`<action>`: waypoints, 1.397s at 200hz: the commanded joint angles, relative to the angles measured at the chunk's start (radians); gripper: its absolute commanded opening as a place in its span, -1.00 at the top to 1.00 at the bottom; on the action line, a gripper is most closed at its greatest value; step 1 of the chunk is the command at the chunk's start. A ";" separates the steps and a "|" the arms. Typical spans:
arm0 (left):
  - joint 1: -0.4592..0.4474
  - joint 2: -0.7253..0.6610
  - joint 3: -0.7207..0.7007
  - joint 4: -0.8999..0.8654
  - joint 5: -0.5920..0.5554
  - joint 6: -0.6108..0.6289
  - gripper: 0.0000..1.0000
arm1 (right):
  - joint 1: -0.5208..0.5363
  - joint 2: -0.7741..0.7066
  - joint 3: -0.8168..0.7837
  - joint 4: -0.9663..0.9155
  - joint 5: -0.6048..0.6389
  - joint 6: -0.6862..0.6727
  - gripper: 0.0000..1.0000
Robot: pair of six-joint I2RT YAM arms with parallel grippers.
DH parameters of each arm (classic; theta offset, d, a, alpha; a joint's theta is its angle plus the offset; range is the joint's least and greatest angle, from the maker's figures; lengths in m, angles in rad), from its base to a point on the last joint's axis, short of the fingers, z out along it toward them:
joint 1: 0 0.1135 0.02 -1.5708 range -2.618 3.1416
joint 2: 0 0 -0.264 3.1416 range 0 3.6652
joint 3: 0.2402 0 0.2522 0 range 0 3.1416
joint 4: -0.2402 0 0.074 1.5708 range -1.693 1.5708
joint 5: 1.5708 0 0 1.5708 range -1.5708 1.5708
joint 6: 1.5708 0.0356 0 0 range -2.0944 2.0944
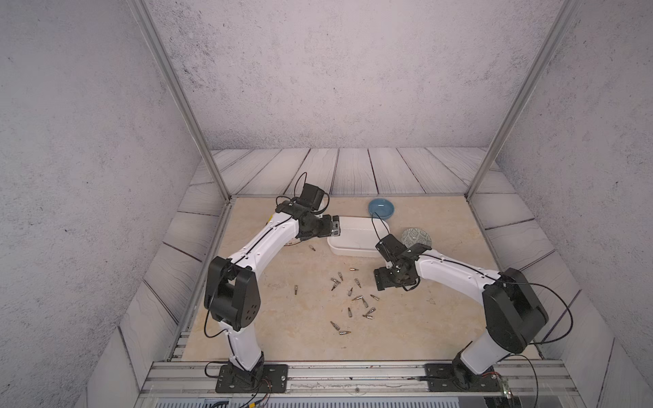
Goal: Put the bit on the desktop into the storage box
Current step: Pick up the screwdriver bit from the center of the board.
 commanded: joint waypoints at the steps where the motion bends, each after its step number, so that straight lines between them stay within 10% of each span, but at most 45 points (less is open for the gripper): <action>1: 0.019 -0.040 -0.072 -0.017 -0.014 0.011 -0.97 | 0.011 0.009 0.020 -0.005 0.007 0.012 -0.56; 92: 0.069 -0.289 -0.422 -0.074 -0.116 0.034 -0.97 | 0.147 0.105 0.015 0.019 0.010 -0.044 -0.29; 279: 0.102 -0.308 -0.544 -0.098 -0.115 0.040 -0.93 | 0.176 0.192 -0.007 0.034 -0.016 -0.032 0.26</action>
